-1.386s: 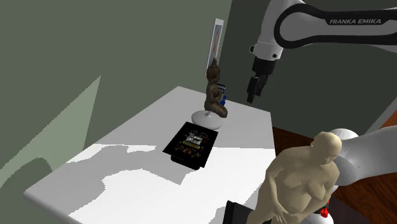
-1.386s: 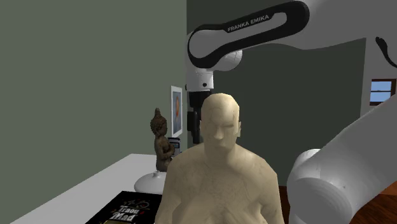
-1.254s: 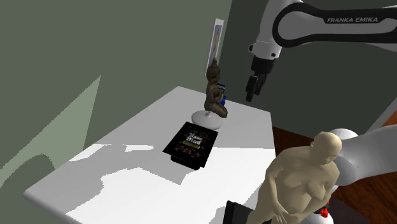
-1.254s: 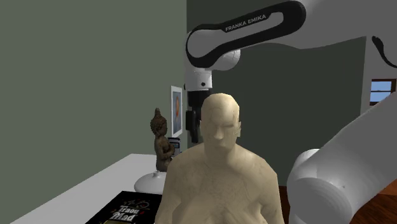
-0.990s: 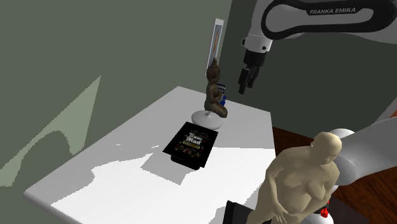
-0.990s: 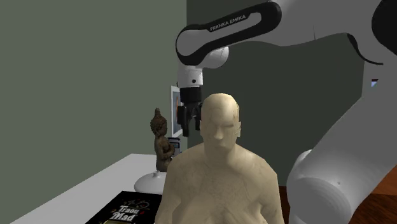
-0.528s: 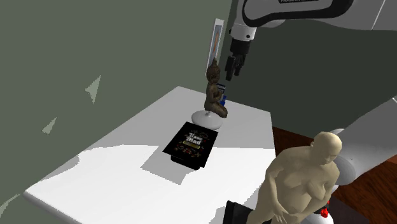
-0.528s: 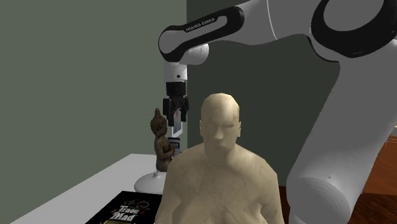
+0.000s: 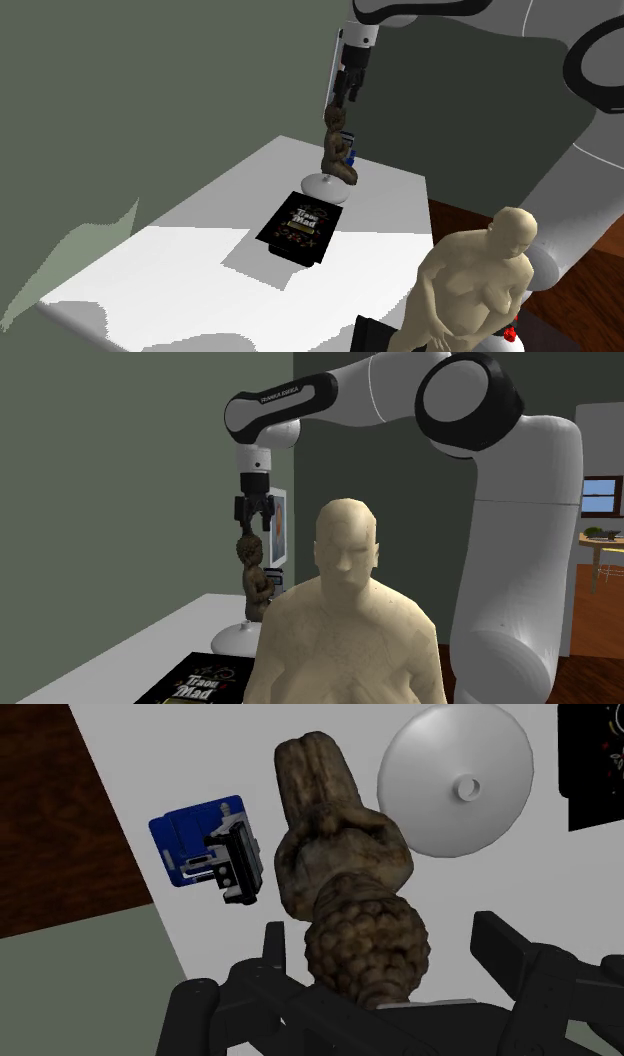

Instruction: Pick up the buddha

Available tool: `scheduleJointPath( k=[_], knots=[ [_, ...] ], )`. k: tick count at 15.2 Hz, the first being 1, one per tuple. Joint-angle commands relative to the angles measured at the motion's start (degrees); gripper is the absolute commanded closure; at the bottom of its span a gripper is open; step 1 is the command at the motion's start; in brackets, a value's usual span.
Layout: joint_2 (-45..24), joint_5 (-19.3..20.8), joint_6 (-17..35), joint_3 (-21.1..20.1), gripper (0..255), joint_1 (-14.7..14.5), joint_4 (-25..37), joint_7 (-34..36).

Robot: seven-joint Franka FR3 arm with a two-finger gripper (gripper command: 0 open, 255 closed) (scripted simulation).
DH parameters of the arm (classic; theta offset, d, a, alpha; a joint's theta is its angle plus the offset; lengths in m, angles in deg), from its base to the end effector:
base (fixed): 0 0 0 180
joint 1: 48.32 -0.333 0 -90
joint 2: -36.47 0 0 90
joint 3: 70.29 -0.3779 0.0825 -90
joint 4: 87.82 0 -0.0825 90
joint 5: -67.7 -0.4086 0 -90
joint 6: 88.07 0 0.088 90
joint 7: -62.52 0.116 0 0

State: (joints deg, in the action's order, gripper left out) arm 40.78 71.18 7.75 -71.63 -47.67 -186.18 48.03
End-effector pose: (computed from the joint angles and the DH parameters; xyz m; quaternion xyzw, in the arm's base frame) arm 0.5589 0.0008 0.6564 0.9903 0.1346 0.0116 0.0328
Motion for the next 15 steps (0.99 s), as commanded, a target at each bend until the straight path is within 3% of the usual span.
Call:
scheduleJointPath(
  k=[1, 8, 9, 15],
  knots=[
    [-0.7, 0.0, 1.1, 0.0, 0, 0.0, -0.3, 0.0],
    [-0.3, 0.1, 5.4, 0.0, 0, 0.0, -5.1, 0.2],
    [-0.2, 0.1, 5.5, 0.1, 255, 0.0, -5.2, 0.1],
    [-0.3, 0.1, 5.5, 0.1, 255, 0.0, -5.1, 0.1]
  ],
)
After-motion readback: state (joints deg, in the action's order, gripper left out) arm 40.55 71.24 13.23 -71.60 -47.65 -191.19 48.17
